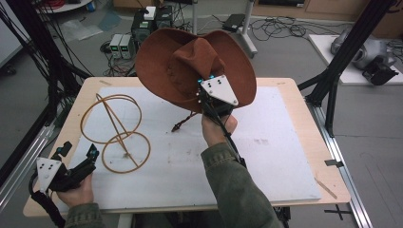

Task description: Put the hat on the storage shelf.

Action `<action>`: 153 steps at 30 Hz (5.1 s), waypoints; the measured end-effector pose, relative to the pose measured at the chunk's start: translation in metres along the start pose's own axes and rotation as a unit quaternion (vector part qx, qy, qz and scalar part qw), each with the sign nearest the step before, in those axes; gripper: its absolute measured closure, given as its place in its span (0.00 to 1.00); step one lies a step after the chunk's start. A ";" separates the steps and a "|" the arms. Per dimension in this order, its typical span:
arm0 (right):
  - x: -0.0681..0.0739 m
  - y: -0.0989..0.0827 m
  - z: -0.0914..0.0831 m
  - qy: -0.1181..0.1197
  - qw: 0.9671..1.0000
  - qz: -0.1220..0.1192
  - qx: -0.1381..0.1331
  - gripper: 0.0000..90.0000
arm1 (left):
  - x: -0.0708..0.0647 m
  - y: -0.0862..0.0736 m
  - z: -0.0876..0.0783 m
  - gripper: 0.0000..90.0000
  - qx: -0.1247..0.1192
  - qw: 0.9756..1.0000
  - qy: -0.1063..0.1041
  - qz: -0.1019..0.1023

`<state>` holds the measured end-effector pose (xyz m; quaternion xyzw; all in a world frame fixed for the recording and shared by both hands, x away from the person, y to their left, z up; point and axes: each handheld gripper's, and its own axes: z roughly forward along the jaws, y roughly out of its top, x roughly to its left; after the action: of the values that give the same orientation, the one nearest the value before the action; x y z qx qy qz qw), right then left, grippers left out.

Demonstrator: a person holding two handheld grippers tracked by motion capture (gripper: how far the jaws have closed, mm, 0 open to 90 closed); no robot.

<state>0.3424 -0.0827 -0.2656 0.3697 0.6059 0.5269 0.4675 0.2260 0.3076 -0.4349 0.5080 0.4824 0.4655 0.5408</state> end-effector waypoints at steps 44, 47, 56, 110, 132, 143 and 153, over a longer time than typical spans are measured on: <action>0.074 0.049 -0.021 0.198 0.975 0.051 -0.085 0.95 | -0.003 0.000 0.002 0.22 -0.001 1.000 -0.008 -0.001; 0.083 0.051 -0.023 0.227 0.968 0.037 -0.101 0.95 | -0.003 -0.001 0.003 0.22 0.001 1.000 -0.007 -0.004; 0.096 0.054 -0.024 0.272 0.955 0.032 -0.115 0.95 | -0.002 -0.001 0.003 0.22 0.000 1.000 -0.007 -0.005; 0.134 0.012 -0.010 0.309 0.951 0.000 -0.019 0.74 | 0.006 -0.003 -0.003 0.22 0.001 1.000 0.003 -0.024; 0.091 0.009 -0.012 0.289 0.956 0.048 -0.018 0.14 | 0.005 -0.003 -0.003 0.22 -0.001 1.000 0.006 -0.022; 0.069 0.007 -0.017 0.285 0.955 0.074 -0.030 0.14 | 0.004 -0.002 -0.003 0.22 -0.001 1.000 0.005 -0.022; 0.034 -0.002 -0.023 0.240 0.968 0.072 -0.021 0.14 | 0.005 -0.002 -0.003 0.22 -0.001 1.000 0.006 -0.020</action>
<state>0.3109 -0.0583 -0.2736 0.2653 0.6607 0.6451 0.2773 0.2231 0.3125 -0.4375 0.4948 0.4955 0.4578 0.5478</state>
